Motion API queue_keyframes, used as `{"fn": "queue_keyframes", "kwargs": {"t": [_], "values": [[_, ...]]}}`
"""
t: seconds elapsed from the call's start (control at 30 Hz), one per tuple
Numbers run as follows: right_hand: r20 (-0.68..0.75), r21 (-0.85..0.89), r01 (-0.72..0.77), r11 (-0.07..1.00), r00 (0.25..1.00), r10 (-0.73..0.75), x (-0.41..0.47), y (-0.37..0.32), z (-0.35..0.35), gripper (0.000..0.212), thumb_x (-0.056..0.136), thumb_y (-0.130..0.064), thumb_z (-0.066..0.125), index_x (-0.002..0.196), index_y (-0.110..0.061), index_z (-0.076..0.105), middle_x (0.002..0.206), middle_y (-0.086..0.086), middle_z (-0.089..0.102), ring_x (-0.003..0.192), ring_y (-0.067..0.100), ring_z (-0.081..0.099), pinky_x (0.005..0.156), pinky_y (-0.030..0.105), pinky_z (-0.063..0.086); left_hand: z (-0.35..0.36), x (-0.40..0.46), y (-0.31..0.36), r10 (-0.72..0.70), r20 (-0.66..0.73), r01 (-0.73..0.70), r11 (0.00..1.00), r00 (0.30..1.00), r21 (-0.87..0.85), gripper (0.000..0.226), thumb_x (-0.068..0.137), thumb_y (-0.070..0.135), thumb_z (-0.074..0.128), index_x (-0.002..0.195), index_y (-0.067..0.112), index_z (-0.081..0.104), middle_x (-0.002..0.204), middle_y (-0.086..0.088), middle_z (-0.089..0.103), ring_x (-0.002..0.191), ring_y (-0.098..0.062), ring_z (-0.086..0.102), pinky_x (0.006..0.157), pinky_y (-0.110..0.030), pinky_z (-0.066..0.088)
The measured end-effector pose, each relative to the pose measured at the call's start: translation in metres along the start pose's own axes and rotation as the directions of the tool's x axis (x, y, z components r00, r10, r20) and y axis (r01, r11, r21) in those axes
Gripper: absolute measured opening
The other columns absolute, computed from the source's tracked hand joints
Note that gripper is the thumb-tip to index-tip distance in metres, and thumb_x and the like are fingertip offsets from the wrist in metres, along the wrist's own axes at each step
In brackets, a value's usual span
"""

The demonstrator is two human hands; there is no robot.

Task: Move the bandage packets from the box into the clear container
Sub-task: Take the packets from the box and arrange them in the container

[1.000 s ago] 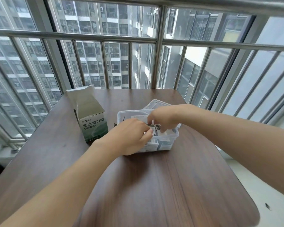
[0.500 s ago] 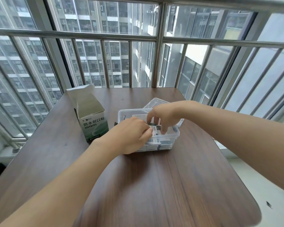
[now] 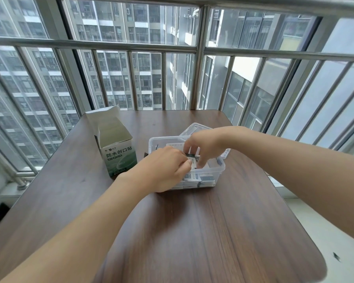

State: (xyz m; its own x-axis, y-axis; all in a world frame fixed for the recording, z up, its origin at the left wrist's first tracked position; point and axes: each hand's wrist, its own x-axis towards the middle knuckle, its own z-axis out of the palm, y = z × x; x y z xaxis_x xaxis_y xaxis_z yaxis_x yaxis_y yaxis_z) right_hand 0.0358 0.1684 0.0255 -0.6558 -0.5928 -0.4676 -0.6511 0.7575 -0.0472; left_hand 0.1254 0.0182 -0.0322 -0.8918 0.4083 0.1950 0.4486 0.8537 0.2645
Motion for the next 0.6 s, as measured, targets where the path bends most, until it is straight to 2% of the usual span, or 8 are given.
{"fn": "queue_keyframes", "kwargs": {"t": [0.13, 0.27, 0.43, 0.6], "values": [[-0.011, 0.017, 0.006, 1.000, 1.000, -0.005, -0.0010, -0.0011, -0.0011, 0.056, 0.081, -0.027, 0.080, 0.133, -0.026, 0.057, 0.124, -0.007, 0.065, 0.107, 0.016, 0.063, 0.091, 0.036, 0.054, 0.0004, -0.0003, -0.0007, -0.012, 0.000, 0.012, 1.000, 1.000, 0.004, 0.053, 0.095, 0.042, 0.025, 0.070, 0.009, 0.058, 0.077, -0.005, 0.061, 0.075, -0.026, 0.057, 0.073, -0.049, 0.049], [-0.008, 0.017, 0.000, 1.000, 1.000, 0.000, -0.0015, -0.0010, -0.0007, 0.058, 0.082, -0.027, 0.080, 0.135, -0.025, 0.056, 0.126, -0.006, 0.065, 0.109, 0.016, 0.063, 0.094, 0.037, 0.053, -0.0008, -0.0008, 0.0006, -0.011, 0.000, 0.011, 1.000, 1.000, -0.004, 0.051, 0.097, 0.040, 0.027, 0.066, 0.008, 0.053, 0.074, -0.006, 0.058, 0.071, -0.026, 0.054, 0.071, -0.050, 0.048], [-0.008, 0.002, -0.004, 1.000, 1.000, 0.004, -0.0016, -0.0022, 0.0020, 0.060, 0.082, -0.019, 0.078, 0.136, -0.025, 0.054, 0.125, -0.004, 0.065, 0.107, 0.018, 0.064, 0.088, 0.033, 0.056, -0.0013, -0.0007, 0.0011, -0.019, 0.001, 0.019, 1.000, 1.000, 0.002, 0.054, 0.096, 0.041, 0.026, 0.069, 0.007, 0.058, 0.076, -0.007, 0.061, 0.073, -0.027, 0.055, 0.072, -0.050, 0.047], [-0.027, -0.022, -0.002, 1.000, 1.000, 0.002, 0.0011, -0.0036, 0.0069, 0.060, 0.080, -0.018, 0.077, 0.135, -0.026, 0.054, 0.124, -0.002, 0.064, 0.108, 0.020, 0.062, 0.092, 0.037, 0.054, -0.0017, 0.0000, 0.0001, -0.029, 0.018, 0.029, 1.000, 0.999, 0.001, 0.056, 0.094, 0.043, 0.023, 0.075, 0.008, 0.063, 0.081, -0.006, 0.065, 0.077, -0.026, 0.058, 0.075, -0.048, 0.048]]}}
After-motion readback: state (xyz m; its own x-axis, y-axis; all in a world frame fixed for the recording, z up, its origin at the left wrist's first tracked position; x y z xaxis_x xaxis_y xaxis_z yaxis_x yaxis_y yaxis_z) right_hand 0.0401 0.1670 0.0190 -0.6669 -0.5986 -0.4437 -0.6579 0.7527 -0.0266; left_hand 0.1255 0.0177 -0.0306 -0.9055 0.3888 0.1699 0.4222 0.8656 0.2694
